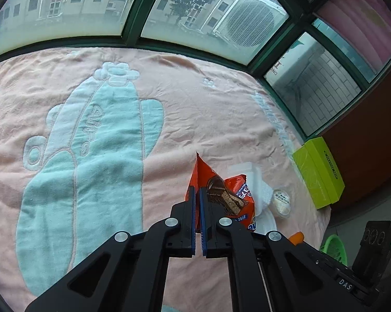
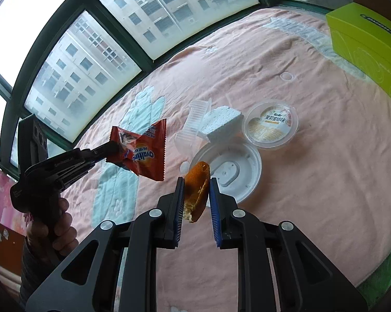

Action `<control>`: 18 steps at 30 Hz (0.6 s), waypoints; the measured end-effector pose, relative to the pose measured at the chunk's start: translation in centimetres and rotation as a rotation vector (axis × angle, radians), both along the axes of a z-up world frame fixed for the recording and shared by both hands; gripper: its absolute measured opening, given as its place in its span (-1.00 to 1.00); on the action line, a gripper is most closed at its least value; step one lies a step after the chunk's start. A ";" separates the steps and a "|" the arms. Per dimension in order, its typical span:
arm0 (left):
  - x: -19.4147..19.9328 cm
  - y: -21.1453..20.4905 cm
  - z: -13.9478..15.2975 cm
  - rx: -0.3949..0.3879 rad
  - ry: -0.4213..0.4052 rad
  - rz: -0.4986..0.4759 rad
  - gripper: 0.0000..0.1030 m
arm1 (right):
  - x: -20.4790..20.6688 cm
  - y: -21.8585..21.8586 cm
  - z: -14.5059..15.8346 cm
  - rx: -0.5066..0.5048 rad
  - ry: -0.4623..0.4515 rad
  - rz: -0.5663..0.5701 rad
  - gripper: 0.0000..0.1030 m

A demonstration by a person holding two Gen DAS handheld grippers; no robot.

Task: Collect trash
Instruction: 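Grasp the orange snack packet with the left gripper while the right gripper grasps the bread piece, then carry the packet and bread piece into the green wastebasket and open both grippers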

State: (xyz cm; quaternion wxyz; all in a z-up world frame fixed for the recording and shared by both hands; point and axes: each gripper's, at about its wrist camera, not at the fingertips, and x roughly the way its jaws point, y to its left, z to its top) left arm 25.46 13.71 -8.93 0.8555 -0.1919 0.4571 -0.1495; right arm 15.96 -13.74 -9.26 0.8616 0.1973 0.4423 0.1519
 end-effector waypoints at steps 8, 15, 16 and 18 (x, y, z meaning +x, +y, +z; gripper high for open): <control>-3.8 -1.7 3.9 -0.017 -0.075 -0.042 -0.94 | -3.7 -2.4 2.0 -0.017 -0.051 -0.028 -0.63; -6.9 -6.0 5.6 -0.036 -0.115 -0.129 -0.94 | -7.8 -5.6 3.1 -0.067 -0.096 -0.080 -0.63; -7.3 -6.7 5.7 -0.037 -0.116 -0.140 -0.94 | -8.4 -6.1 3.2 -0.074 -0.101 -0.091 -0.63; -8.0 -8.3 5.9 -0.041 -0.122 -0.166 -0.94 | -9.4 -7.2 3.3 -0.082 -0.104 -0.109 -0.63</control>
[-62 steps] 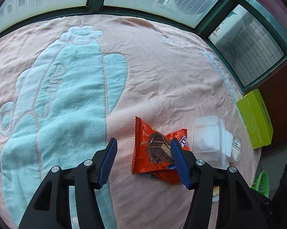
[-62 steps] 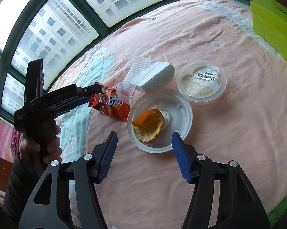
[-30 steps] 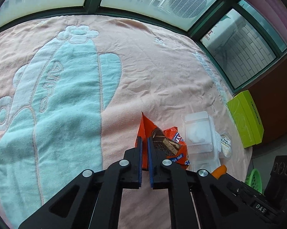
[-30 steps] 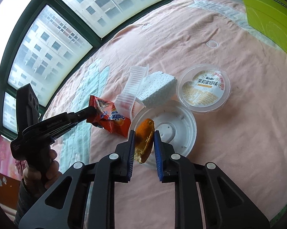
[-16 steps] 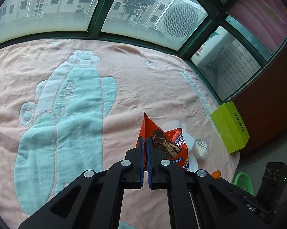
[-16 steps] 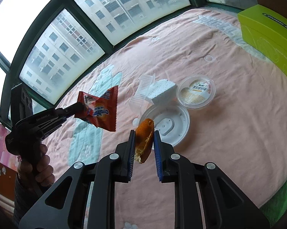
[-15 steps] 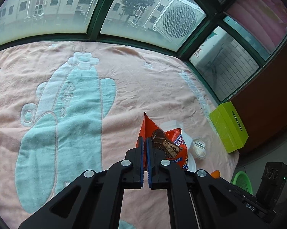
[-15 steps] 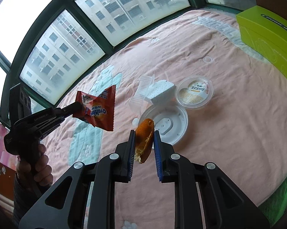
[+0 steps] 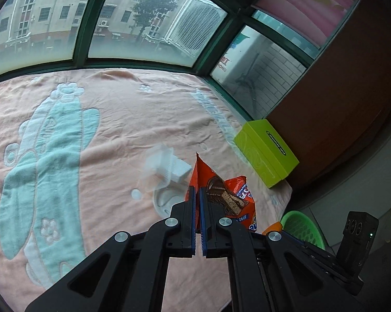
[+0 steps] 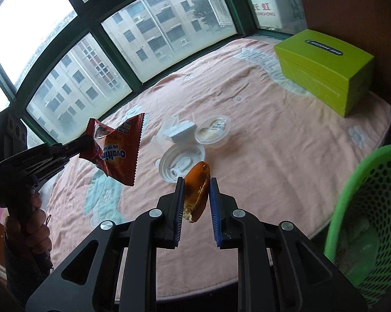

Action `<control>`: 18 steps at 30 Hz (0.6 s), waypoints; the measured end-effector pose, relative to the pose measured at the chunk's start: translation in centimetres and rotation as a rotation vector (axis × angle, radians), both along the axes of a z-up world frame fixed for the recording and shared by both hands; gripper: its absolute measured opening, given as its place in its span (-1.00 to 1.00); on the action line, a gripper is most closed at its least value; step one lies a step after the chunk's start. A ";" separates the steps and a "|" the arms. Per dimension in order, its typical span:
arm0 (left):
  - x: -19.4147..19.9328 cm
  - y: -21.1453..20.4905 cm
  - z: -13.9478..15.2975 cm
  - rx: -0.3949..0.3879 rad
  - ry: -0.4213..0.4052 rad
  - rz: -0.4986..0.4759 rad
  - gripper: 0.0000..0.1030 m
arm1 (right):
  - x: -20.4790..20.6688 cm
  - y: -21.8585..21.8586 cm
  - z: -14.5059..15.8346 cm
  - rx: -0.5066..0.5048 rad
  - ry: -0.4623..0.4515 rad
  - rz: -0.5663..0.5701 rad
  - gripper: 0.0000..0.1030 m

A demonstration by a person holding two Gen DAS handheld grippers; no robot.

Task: Collect trash
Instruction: 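Carry the packet and bread piece into the green wastebasket and open both grippers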

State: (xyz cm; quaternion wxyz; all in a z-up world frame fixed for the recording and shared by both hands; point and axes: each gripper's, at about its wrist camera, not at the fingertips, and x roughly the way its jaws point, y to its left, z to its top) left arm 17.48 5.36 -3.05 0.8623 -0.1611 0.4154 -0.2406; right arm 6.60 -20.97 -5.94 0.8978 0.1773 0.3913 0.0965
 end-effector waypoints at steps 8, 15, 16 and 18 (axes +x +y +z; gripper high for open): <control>-2.1 -6.5 0.7 -0.012 -0.015 -0.096 -0.94 | -4.2 -5.5 0.1 -0.043 -0.008 -0.114 -0.63; -3.6 -12.3 1.2 0.000 -0.029 -0.192 -0.94 | -7.8 -10.3 -0.3 -0.116 0.012 -0.232 -0.63; -3.8 -12.9 1.2 -0.002 -0.030 -0.205 -0.94 | -8.2 -10.9 -0.4 -0.121 0.018 -0.249 -0.63; -4.2 -14.2 1.3 0.000 -0.033 -0.232 -0.94 | -9.2 -12.0 -0.6 -0.131 0.027 -0.280 -0.62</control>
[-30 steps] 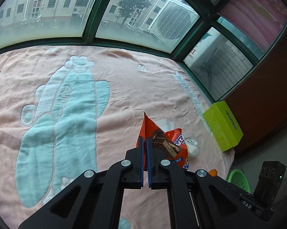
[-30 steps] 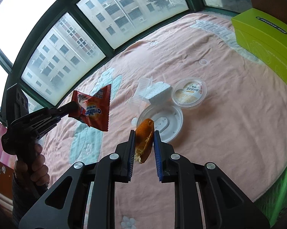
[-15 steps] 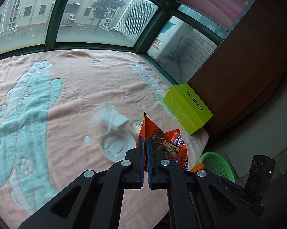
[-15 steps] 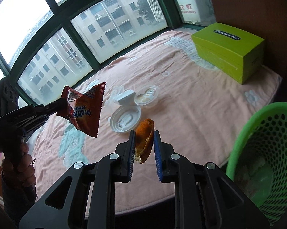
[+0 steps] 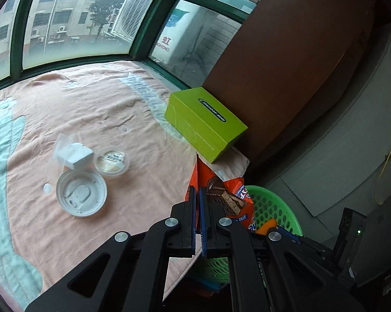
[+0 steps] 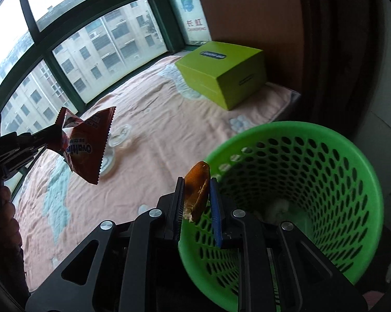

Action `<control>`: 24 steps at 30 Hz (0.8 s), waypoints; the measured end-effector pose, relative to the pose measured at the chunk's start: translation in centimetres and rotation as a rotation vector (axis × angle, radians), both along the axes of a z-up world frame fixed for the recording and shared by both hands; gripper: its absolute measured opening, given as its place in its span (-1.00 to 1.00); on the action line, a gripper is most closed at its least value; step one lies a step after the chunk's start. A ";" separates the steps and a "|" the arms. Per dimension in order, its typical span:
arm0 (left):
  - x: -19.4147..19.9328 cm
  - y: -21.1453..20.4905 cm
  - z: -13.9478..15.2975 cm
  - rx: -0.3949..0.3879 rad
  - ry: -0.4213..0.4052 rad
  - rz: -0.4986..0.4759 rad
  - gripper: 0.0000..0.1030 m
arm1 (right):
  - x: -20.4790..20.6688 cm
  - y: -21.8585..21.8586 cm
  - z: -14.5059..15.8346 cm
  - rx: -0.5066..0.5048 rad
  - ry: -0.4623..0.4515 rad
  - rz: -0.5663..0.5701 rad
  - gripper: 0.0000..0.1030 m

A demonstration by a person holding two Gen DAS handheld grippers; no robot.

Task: Collect trash
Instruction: 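Carry the packet and bread piece into the green wastebasket and open both grippers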

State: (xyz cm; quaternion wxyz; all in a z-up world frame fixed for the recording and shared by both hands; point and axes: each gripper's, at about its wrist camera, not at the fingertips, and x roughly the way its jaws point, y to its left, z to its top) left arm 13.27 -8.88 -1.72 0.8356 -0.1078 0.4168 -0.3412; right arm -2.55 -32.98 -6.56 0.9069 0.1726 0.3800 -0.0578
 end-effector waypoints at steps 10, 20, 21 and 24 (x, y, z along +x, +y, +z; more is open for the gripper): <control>-2.1 -6.1 -0.1 0.068 -0.023 -0.096 -0.94 | -3.1 -3.4 -1.4 -0.056 0.046 -0.101 -0.62; -4.4 -10.6 -0.5 0.156 -0.086 -0.171 -0.94 | -5.0 -5.5 -1.8 -0.047 0.056 -0.167 -0.54; -4.6 -11.0 -0.6 0.165 -0.091 -0.178 -0.94 | -5.2 -5.7 -1.8 -0.046 0.057 -0.173 -0.53; -5.0 -11.9 -0.7 0.175 -0.109 -0.189 -0.94 | -5.6 -6.1 -1.7 -0.041 0.049 -0.179 -0.48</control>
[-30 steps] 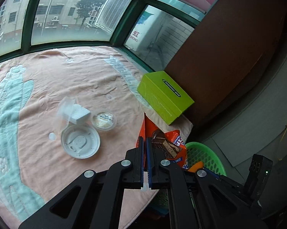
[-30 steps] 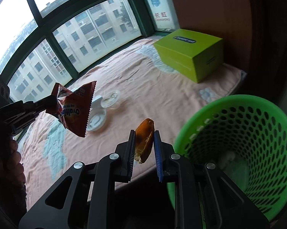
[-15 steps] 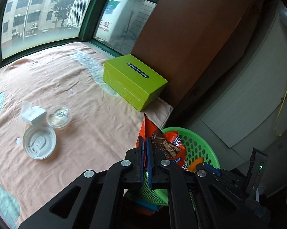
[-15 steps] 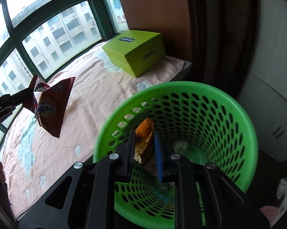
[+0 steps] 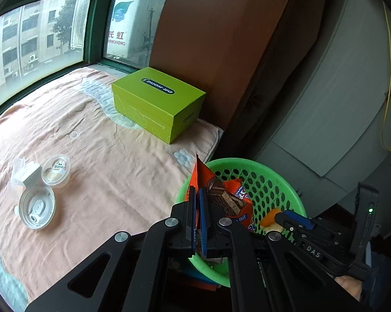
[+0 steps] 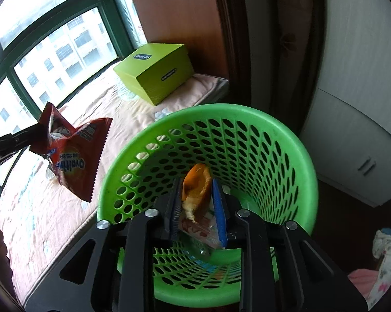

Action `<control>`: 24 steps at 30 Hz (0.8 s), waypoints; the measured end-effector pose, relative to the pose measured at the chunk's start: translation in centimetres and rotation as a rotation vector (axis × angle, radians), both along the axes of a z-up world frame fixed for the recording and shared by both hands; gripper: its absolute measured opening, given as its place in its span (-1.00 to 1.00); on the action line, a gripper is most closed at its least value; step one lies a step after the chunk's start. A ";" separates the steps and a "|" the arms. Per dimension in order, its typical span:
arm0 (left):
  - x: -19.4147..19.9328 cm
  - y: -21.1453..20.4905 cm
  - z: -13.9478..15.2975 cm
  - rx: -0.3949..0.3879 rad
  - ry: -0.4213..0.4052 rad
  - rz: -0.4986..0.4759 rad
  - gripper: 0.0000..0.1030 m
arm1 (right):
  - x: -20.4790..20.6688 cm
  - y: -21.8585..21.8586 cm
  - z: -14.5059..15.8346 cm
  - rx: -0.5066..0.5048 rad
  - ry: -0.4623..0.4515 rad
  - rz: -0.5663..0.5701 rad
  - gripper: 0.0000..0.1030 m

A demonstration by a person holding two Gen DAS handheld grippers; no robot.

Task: Collect trash
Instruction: 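Carry the packet and bread piece into the green wastebasket and open both grippers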

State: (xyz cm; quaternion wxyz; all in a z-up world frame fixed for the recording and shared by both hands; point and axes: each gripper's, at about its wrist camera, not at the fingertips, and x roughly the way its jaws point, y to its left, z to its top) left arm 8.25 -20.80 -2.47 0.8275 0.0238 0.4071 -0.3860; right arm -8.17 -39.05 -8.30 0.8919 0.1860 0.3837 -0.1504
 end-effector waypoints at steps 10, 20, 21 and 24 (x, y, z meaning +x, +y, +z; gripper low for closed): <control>-1.2 -2.3 -0.8 0.053 -0.030 -0.040 -0.94 | -0.9 -1.0 0.6 0.004 -0.027 -0.026 -0.29; -2.4 -4.0 -2.0 0.085 -0.021 -0.082 -0.94 | -1.9 -1.7 1.3 -0.010 -0.054 -0.059 0.21; -2.5 -4.2 -2.2 0.089 -0.021 -0.085 -0.94 | -2.0 -1.7 1.4 -0.011 -0.056 -0.062 0.21; -2.7 -4.4 -2.6 0.096 -0.009 -0.090 -0.94 | -2.1 -1.9 1.4 -0.010 -0.059 -0.069 0.28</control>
